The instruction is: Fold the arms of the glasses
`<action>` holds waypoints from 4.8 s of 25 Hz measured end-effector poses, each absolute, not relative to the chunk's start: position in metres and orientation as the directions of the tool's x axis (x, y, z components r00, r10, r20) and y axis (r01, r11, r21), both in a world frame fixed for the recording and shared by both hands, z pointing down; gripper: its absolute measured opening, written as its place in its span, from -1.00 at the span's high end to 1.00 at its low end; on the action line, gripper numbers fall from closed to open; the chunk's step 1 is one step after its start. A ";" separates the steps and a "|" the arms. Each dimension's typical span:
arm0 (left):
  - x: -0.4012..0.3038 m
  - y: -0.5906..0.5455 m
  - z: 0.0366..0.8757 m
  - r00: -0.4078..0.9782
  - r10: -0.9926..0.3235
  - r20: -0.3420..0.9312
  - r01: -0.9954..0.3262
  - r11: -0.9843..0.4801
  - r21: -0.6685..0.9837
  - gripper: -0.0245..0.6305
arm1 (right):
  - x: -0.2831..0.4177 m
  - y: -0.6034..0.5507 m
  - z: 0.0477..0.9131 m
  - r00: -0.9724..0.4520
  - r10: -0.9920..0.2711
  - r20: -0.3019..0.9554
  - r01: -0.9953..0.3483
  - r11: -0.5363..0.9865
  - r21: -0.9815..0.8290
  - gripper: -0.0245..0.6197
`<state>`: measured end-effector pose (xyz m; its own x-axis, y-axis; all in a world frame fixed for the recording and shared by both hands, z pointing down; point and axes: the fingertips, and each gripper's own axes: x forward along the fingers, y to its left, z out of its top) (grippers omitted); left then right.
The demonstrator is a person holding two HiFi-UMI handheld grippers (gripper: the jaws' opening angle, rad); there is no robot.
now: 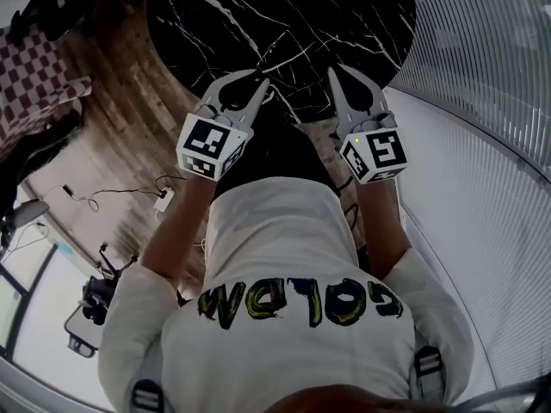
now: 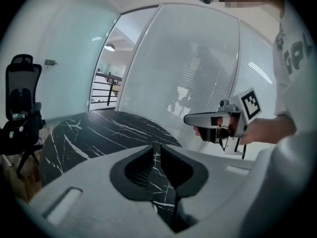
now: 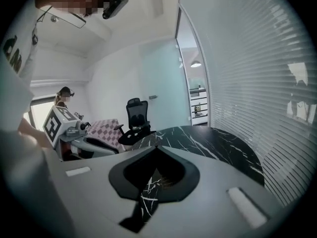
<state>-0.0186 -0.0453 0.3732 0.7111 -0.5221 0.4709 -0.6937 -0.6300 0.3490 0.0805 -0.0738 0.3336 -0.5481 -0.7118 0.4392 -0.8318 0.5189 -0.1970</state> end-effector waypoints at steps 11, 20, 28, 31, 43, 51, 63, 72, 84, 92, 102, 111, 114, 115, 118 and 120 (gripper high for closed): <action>-0.021 -0.054 0.459 0.637 -0.440 0.632 -0.714 -0.646 0.269 0.78 | 0.097 -0.095 0.420 -0.488 -0.648 0.585 -0.845 0.519 -0.129 0.91; -0.024 -0.067 0.516 0.600 -0.398 0.694 -0.712 -0.661 0.237 0.78 | 0.103 -0.101 0.502 -0.441 -0.577 0.688 -0.842 0.531 -0.094 0.91; -0.019 -0.071 0.525 0.593 -0.416 0.690 -0.722 -0.654 0.226 0.75 | 0.104 -0.098 0.539 -0.412 -0.545 0.730 -0.841 0.536 -0.075 0.91; -0.021 -0.074 0.521 0.584 -0.440 0.682 -0.731 -0.651 0.205 0.75 | 0.103 -0.099 0.540 -0.410 -0.551 0.727 -0.842 0.535 -0.070 0.91; -0.019 -0.071 0.534 0.583 -0.432 0.688 -0.726 -0.657 0.203 0.89 | 0.100 -0.095 0.559 -0.403 -0.521 0.752 -0.825 0.563 -0.051 0.91; -0.016 -0.070 0.533 0.581 -0.436 0.688 -0.726 -0.660 0.195 0.90 | 0.090 -0.088 0.558 -0.430 -0.504 0.749 -0.815 0.573 -0.083 0.91; -0.007 -0.062 0.530 0.591 -0.420 0.689 -0.711 -0.675 0.197 0.90 | 0.065 -0.082 0.551 -0.486 -0.487 0.726 -0.783 0.612 -0.114 0.91; 0.004 -0.054 0.529 0.608 -0.402 0.685 -0.695 -0.687 0.214 0.90 | 0.045 -0.080 0.549 -0.529 -0.474 0.703 -0.766 0.624 -0.156 0.91; 0.008 -0.048 0.530 0.616 -0.392 0.683 -0.689 -0.688 0.227 0.90 | 0.038 -0.079 0.547 -0.548 -0.469 0.693 -0.751 0.640 -0.161 0.91; 0.006 -0.049 0.528 0.610 -0.398 0.685 -0.693 -0.688 0.218 0.91 | 0.046 -0.048 0.514 -0.621 -0.492 0.611 -0.696 0.704 -0.141 0.60; 0.006 -0.053 0.525 0.613 -0.392 0.686 -0.690 -0.688 0.223 0.91 | 0.041 -0.019 0.547 -0.525 -0.455 0.719 -0.574 0.813 0.095 -0.15; 0.006 -0.048 0.529 0.612 -0.377 0.695 -0.688 -0.688 0.232 0.91 | 0.049 -0.032 0.551 -0.491 -0.475 0.730 -0.588 0.799 0.125 -0.15; 0.005 -0.048 0.529 0.612 -0.370 0.699 -0.685 -0.690 0.235 0.91 | 0.051 -0.036 0.550 -0.484 -0.485 0.728 -0.592 0.794 0.136 -0.15; 0.005 -0.048 0.529 0.613 -0.366 0.700 -0.683 -0.691 0.237 0.91 | 0.052 -0.038 0.550 -0.480 -0.489 0.728 -0.594 0.792 0.141 -0.15; 0.006 -0.047 0.529 0.618 -0.352 0.703 -0.678 -0.691 0.250 0.91 | 0.054 -0.044 0.549 -0.461 -0.505 0.730 -0.606 0.780 0.157 -0.12; 0.006 -0.046 0.529 0.624 -0.341 0.703 -0.673 -0.692 0.262 0.91 | 0.057 -0.050 0.548 -0.446 -0.518 0.730 -0.612 0.771 0.173 -0.11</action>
